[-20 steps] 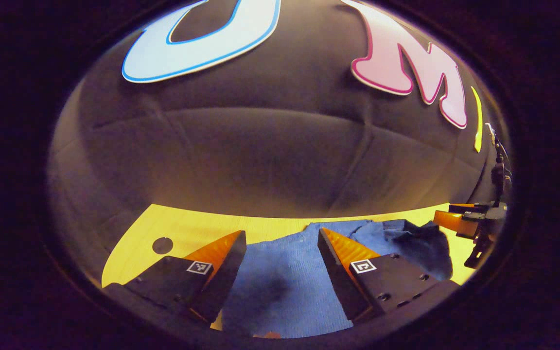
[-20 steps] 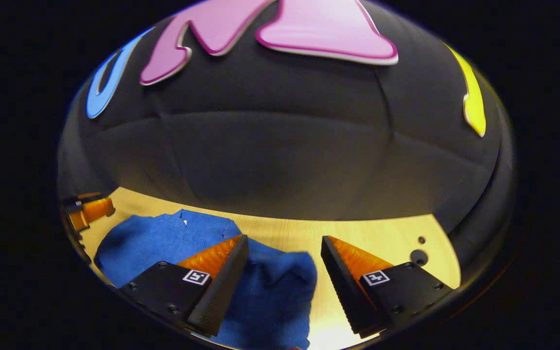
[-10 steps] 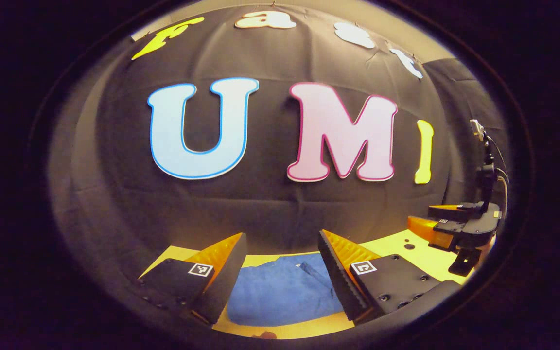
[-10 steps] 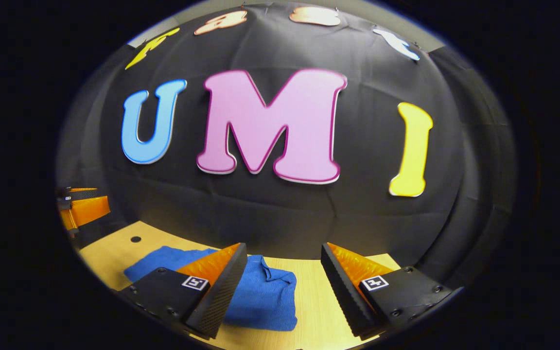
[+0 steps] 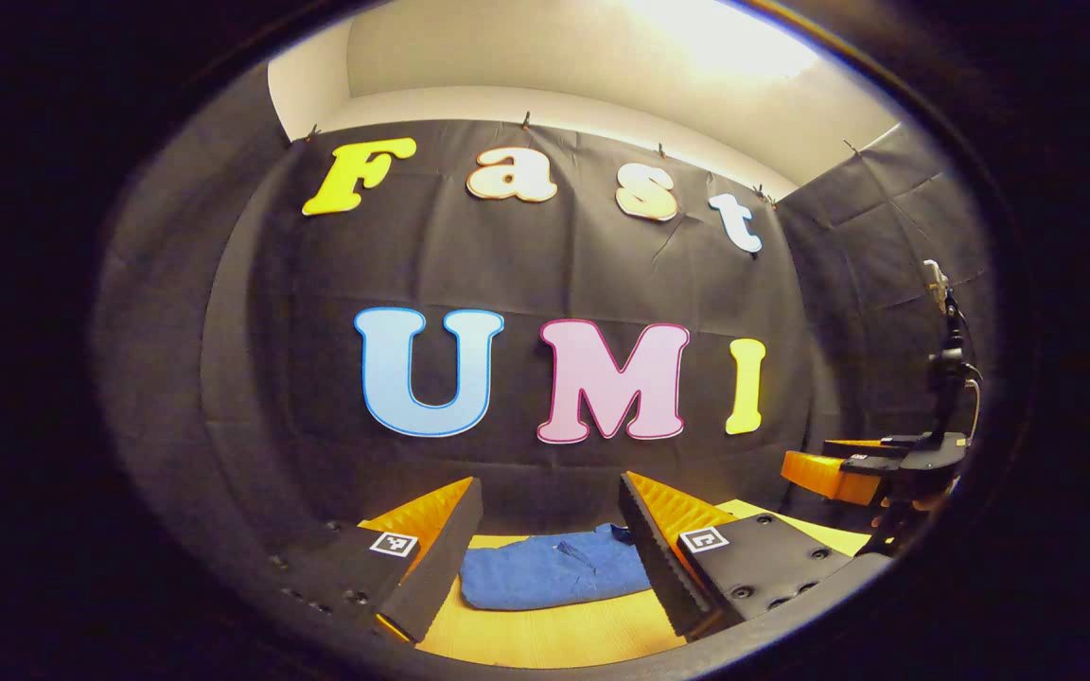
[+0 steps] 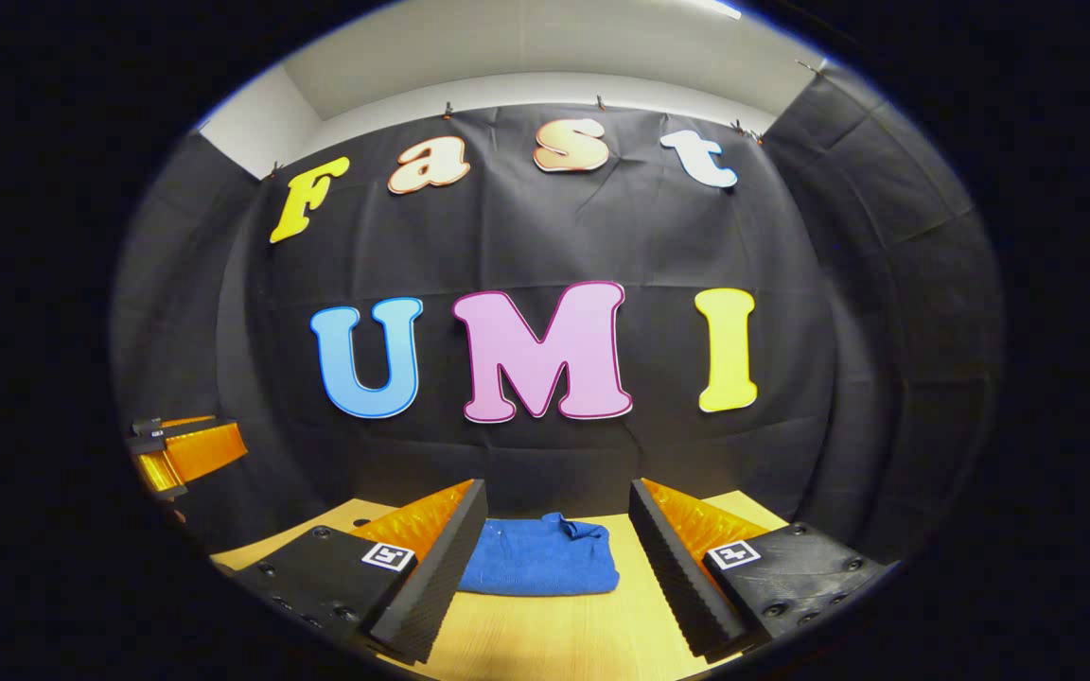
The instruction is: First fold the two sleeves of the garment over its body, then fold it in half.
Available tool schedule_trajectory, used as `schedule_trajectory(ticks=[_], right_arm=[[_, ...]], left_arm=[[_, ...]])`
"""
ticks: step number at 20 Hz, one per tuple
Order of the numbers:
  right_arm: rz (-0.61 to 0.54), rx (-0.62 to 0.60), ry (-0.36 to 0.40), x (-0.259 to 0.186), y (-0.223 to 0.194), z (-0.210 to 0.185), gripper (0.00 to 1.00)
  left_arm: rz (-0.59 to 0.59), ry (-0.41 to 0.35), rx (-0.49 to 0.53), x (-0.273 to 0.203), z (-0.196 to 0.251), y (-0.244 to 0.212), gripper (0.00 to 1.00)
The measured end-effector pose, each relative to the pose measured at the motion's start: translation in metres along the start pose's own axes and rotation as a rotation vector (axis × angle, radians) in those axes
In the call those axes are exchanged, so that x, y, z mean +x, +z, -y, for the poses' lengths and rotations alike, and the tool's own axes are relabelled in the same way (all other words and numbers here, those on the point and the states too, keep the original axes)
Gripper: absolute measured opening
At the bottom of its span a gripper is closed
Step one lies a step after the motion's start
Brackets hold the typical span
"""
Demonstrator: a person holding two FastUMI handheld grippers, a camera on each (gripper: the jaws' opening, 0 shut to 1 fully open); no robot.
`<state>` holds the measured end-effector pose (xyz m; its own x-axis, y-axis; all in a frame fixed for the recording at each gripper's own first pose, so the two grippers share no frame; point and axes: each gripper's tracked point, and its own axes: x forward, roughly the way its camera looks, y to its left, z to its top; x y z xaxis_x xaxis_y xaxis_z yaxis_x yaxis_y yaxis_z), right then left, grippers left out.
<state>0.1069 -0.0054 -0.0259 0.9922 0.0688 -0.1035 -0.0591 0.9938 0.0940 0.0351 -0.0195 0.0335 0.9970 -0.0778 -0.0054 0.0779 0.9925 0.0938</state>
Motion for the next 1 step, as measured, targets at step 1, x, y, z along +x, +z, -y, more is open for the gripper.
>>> schedule_trajectory(ticks=[1], right_arm=[[0.027, -0.040, -0.002, -0.0161, 0.0081, -0.0039, 0.96]], left_arm=[[0.031, -0.016, 0.011, -0.0166, 0.0031, 0.0017, 0.80]])
